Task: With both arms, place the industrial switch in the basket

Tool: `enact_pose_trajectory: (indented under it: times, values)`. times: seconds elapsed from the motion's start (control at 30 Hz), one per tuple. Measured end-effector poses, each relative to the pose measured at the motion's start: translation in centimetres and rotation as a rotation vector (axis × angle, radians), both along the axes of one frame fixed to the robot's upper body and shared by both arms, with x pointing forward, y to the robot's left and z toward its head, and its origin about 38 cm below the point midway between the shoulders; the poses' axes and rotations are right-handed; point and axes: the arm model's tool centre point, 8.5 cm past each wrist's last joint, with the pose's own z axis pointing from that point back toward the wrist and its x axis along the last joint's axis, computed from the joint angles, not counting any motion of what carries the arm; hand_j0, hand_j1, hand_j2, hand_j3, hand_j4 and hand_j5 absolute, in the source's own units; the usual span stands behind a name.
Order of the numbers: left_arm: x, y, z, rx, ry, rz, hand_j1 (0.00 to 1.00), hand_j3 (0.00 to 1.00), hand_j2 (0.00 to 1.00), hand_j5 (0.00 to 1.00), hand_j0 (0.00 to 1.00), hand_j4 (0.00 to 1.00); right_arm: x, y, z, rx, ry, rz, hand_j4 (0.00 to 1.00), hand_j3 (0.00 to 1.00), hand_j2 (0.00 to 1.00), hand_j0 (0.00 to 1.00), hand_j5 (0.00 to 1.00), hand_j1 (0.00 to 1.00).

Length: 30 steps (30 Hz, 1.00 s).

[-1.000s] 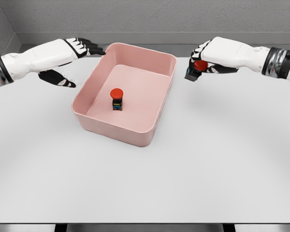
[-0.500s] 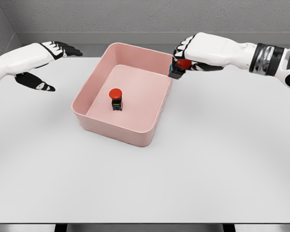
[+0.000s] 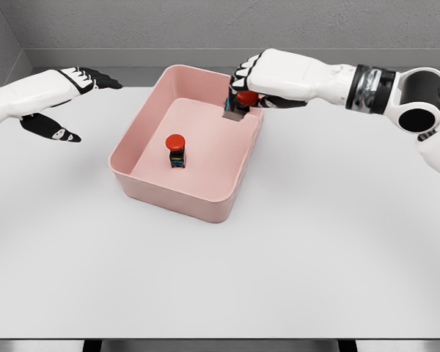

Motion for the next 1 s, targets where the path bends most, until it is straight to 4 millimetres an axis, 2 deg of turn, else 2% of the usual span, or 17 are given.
enact_pose_trajectory:
  times: [0.33, 0.43, 0.47, 0.5, 0.57, 0.63, 0.67, 0.7, 0.87, 1.0]
  values:
    - [0.0, 0.5, 0.1, 0.007, 0.001, 0.011, 1.00, 1.00, 1.00, 1.00, 1.00, 1.00, 0.8, 3.0, -1.2, 0.025, 0.029, 0.021, 0.47, 0.47, 0.47, 0.47, 0.47, 0.47]
    - [0.0, 0.5, 0.1, 0.007, 0.002, 0.012, 1.00, 1.00, 1.00, 1.00, 1.00, 1.00, 1.0, 3.6, -1.7, 0.026, 0.043, 0.025, 0.51, 0.51, 0.51, 0.51, 0.51, 0.51]
    - [0.0, 0.6, 0.1, 0.007, 0.001, 0.012, 1.00, 1.00, 1.00, 1.00, 1.00, 1.00, 1.0, 3.7, -1.7, 0.026, 0.044, 0.027, 0.56, 0.56, 0.56, 0.56, 0.56, 0.56]
    - [0.0, 0.6, 0.1, 0.008, 0.001, 0.013, 1.00, 1.00, 1.00, 1.00, 1.00, 1.00, 1.0, 3.9, -1.8, 0.027, 0.045, 0.029, 0.67, 0.67, 0.67, 0.67, 0.67, 0.67]
    - [-0.1, 0.7, 0.1, 0.009, 0.002, 0.014, 1.00, 1.00, 1.00, 1.00, 1.00, 1.00, 1.0, 4.5, -1.8, 0.034, 0.048, 0.038, 0.82, 0.82, 0.82, 0.82, 0.82, 0.82]
    - [-0.1, 0.7, 0.1, 0.008, 0.001, 0.015, 1.00, 1.00, 1.00, 1.00, 1.00, 1.00, 1.0, 5.4, -0.8, 0.032, 0.027, 0.057, 0.87, 0.87, 0.87, 0.87, 0.87, 0.87]
    - [-0.1, 0.7, 0.1, 0.008, 0.001, 0.016, 1.00, 1.00, 1.00, 1.00, 1.00, 1.00, 0.9, 6.1, -1.0, 0.027, 0.028, 0.071, 0.96, 0.96, 0.96, 0.96, 0.96, 0.96]
    - [-0.1, 0.7, 0.1, 0.008, 0.001, 0.015, 1.00, 1.00, 1.00, 1.00, 1.00, 1.00, 0.8, 6.6, -1.2, 0.024, 0.031, 0.082, 1.00, 1.00, 1.00, 1.00, 1.00, 1.00]
    - [-0.1, 0.7, 0.2, 0.009, 0.001, 0.015, 1.00, 1.00, 1.00, 1.00, 1.00, 1.00, 0.6, 7.2, -1.8, 0.014, 0.042, 0.094, 1.00, 1.00, 1.00, 1.00, 1.00, 1.00]
    - [-0.1, 0.8, 0.1, 0.010, 0.002, 0.016, 1.00, 1.00, 1.00, 1.00, 1.00, 1.00, 0.9, 5.7, -2.2, 0.003, 0.052, 0.064, 1.00, 1.00, 1.00, 1.00, 1.00, 1.00]
